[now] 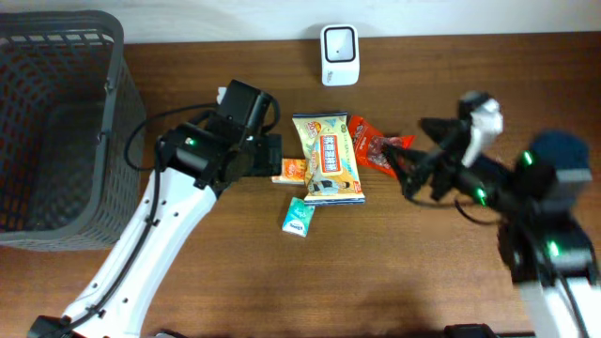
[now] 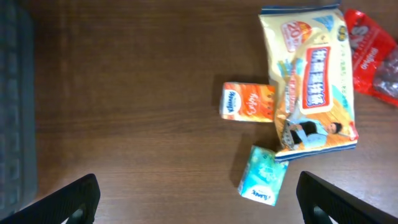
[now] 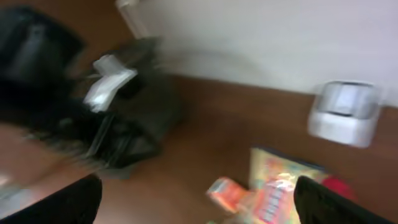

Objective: Scan the item barcode
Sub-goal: 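Withdraw the left gripper and move the right gripper toward the items, then grasp the yellow snack bag with the right gripper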

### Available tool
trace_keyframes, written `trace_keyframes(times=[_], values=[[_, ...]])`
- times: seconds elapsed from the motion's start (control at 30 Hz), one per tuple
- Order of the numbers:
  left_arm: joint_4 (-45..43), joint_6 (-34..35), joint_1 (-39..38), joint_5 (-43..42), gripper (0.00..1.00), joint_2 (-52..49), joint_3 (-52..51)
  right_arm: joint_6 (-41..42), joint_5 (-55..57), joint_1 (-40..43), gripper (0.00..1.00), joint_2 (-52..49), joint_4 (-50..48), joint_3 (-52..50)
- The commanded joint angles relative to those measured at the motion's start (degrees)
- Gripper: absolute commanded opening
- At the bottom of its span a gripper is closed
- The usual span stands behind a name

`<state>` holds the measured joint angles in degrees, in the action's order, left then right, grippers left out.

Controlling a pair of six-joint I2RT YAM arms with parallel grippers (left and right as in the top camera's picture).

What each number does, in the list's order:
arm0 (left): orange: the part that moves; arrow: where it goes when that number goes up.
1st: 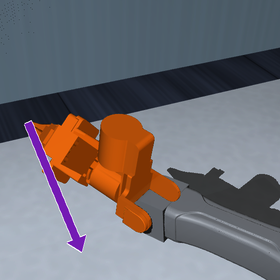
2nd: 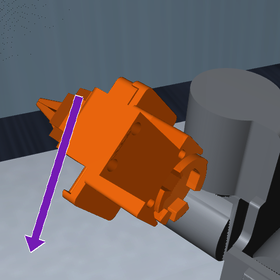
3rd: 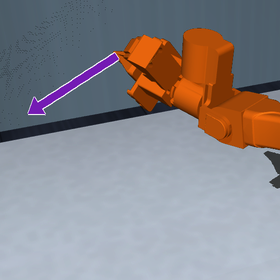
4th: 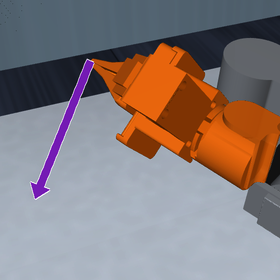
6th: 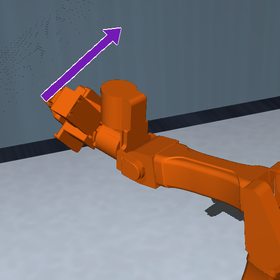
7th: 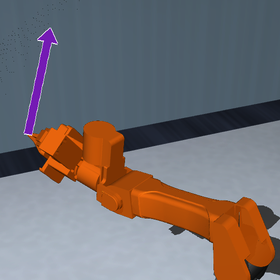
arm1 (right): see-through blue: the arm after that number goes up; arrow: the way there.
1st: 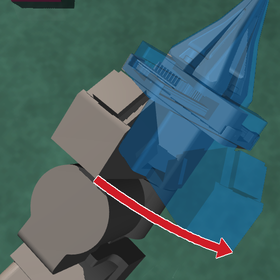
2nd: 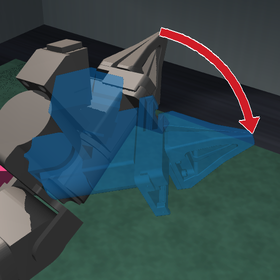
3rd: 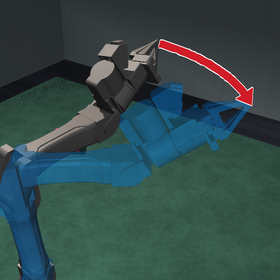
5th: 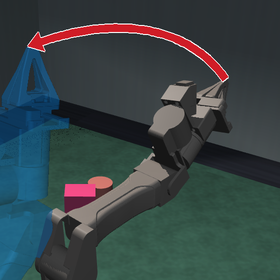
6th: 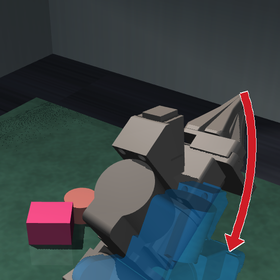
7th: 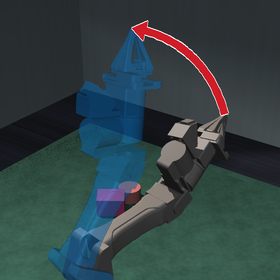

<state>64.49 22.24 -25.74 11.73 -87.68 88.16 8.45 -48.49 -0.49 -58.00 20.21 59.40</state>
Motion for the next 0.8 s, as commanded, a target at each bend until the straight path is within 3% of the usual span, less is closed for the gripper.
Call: trace_keyframes(times=[0.0,0.17,0.33,0.47,0.77], values=[[0.5,0.0,2.4,0.0,0.99,0.4,0.0,4.7,-18.8,-1.5,0.98,-10.6,-6.9,1.3],[0.6,0.0,2.7,0.1,0.99,0.4,0.0,8.6,0.9,-6.6,1.00,-20.9,-4.7,2.0],[0.5,0.0,2.7,0.2,0.99,0.4,0.0,8.6,31.3,-15.0,0.93,-31.7,17.2,12.4],[0.5,0.0,2.7,0.2,0.99,0.4,0.0,11.9,39.2,-18.9,0.87,-41.2,25.7,22.5],[0.7,0.0,2.7,0.2,0.99,0.4,0.0,15.6,47.7,-24.6,0.79,-55.9,19.9,24.0]])
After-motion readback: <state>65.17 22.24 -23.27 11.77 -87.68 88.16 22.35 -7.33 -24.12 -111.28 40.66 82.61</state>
